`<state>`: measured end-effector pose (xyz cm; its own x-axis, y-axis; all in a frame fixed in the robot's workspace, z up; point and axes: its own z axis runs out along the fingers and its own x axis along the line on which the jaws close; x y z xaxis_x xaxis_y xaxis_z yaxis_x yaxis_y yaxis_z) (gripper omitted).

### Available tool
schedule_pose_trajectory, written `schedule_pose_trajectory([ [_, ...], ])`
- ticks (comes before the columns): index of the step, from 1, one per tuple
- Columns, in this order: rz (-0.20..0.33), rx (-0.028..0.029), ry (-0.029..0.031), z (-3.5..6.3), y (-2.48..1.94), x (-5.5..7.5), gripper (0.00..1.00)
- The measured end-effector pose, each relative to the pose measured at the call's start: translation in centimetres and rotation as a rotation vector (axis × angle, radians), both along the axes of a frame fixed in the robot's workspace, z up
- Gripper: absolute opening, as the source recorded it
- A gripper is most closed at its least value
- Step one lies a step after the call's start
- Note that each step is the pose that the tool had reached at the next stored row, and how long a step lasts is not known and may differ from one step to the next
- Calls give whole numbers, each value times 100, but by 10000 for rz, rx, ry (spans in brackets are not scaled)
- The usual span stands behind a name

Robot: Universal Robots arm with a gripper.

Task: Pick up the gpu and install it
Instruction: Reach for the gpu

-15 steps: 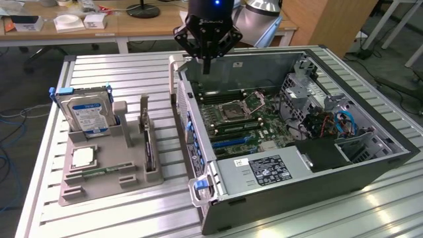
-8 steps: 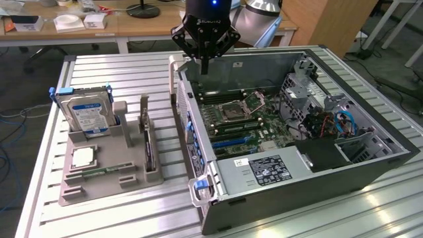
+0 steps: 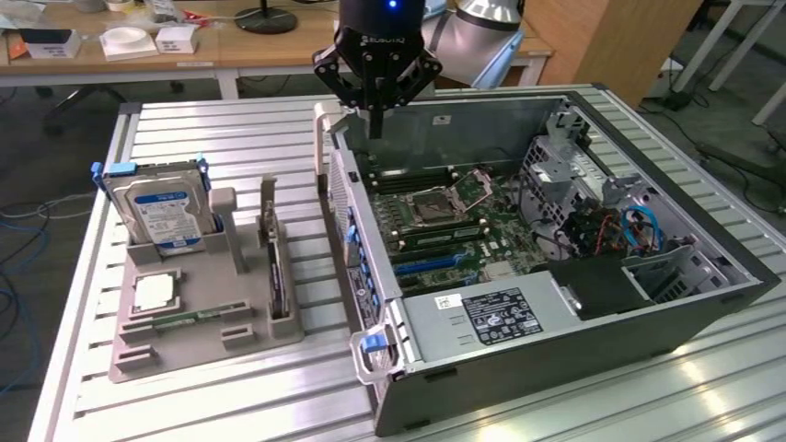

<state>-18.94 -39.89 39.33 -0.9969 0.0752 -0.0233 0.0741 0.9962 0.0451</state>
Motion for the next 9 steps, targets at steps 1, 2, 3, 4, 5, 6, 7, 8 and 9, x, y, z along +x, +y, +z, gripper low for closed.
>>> schedule_pose_trajectory([
  [1,-1,0,0,0,0,-7,10],
  [2,-1,0,0,0,0,-14,10],
  [3,-1,0,0,0,0,-20,10],
  [4,-1,0,0,0,0,-27,10],
  [5,-1,0,0,0,0,-33,10],
  [6,-1,0,0,0,0,-40,10],
  [7,-1,-1,0,0,0,-46,10],
  [8,-1,0,-1,0,0,-52,10],
  [9,-1,0,0,0,0,-59,10],
])
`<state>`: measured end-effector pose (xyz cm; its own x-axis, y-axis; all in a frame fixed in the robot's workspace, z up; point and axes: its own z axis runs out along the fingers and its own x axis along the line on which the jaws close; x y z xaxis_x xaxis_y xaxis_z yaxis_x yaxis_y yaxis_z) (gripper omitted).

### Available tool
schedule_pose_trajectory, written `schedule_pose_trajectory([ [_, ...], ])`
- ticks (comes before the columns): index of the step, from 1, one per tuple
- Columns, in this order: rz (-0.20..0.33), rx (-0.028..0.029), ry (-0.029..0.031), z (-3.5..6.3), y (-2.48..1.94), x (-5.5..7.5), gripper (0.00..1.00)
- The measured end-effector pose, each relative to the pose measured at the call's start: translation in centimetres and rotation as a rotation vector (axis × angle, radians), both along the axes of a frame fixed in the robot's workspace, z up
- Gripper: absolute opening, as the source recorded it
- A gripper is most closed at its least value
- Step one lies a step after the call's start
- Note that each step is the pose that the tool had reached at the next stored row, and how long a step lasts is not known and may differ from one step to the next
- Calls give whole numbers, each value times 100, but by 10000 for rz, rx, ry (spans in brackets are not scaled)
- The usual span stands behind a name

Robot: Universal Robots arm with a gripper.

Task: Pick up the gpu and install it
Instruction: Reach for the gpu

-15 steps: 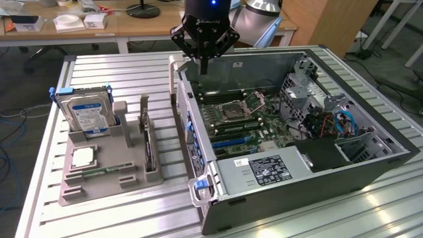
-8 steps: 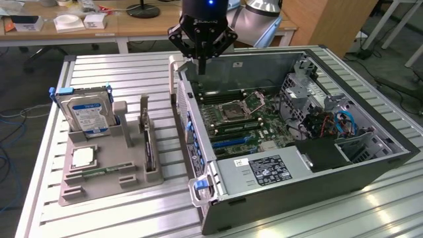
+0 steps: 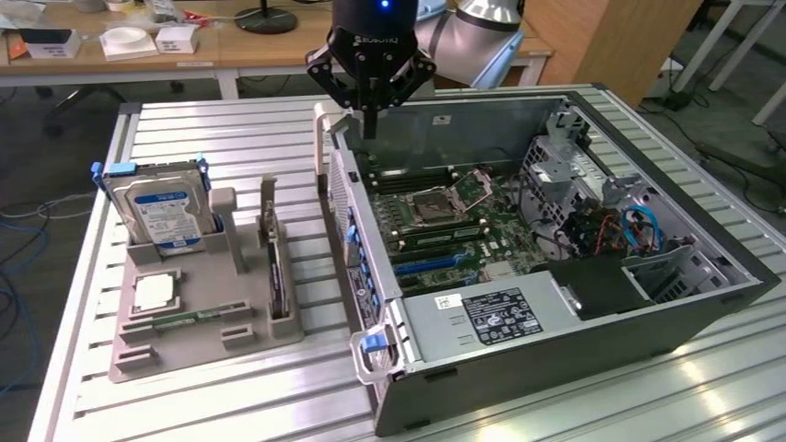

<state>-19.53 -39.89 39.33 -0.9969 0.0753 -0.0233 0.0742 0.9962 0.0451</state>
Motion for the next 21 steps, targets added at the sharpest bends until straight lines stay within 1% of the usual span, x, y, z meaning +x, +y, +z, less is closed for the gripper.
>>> schedule_pose_trajectory([
  [21,0,0,0,0,0,-136,10],
])
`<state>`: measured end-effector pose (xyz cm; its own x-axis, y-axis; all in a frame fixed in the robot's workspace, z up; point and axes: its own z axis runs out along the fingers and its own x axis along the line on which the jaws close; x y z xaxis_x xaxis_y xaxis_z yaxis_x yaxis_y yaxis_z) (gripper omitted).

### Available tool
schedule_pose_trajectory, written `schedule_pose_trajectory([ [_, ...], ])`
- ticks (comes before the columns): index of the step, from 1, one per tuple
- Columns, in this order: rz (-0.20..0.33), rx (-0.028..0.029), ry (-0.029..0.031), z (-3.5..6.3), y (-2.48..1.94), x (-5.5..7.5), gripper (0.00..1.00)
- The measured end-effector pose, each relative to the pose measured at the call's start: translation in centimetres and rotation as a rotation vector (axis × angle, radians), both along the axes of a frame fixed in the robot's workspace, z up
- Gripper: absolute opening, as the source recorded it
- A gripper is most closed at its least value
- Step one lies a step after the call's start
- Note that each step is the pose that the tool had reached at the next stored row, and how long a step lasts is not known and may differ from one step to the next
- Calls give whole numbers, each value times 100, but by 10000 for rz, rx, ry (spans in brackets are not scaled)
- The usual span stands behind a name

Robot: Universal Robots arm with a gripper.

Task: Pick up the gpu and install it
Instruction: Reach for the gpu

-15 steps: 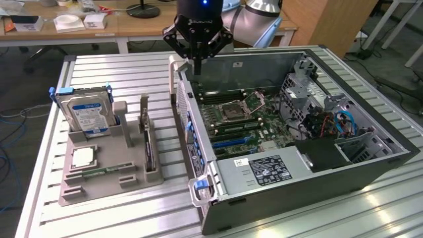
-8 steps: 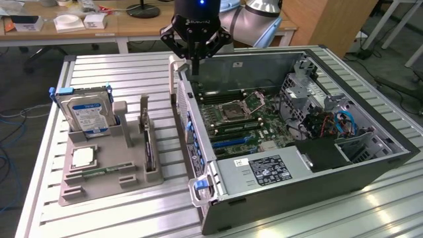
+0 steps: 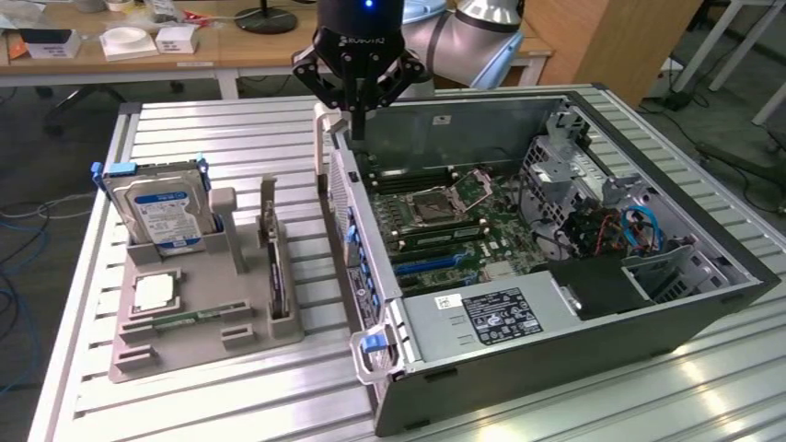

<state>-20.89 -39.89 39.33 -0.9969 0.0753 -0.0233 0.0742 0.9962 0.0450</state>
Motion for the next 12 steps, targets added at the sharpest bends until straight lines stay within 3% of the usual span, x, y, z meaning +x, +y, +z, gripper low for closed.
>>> schedule_pose_trajectory([
  [12,0,0,0,0,0,-80,10],
])
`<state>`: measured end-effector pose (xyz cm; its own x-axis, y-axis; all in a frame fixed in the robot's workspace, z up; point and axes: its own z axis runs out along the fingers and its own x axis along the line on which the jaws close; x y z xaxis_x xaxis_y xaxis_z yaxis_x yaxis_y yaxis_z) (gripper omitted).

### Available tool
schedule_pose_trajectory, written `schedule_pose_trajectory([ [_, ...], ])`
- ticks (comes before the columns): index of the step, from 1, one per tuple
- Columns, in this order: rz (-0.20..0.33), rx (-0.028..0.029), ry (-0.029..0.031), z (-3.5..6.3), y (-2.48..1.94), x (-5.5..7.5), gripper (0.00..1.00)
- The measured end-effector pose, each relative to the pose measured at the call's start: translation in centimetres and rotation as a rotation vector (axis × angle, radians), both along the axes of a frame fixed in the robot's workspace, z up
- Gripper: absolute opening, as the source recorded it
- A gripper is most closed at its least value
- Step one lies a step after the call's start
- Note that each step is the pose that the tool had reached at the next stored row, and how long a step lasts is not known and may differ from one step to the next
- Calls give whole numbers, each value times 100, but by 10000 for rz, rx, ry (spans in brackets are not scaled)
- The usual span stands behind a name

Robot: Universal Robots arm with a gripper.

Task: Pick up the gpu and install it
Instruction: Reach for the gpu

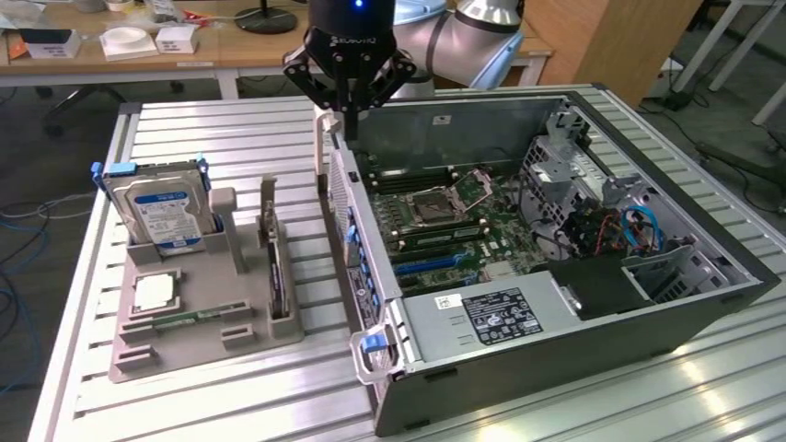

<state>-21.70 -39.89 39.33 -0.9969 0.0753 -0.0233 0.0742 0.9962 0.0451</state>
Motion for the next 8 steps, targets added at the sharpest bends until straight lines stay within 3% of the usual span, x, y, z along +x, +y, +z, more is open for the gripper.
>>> schedule_pose_trajectory([
  [8,1,0,1,0,0,-59,10],
])
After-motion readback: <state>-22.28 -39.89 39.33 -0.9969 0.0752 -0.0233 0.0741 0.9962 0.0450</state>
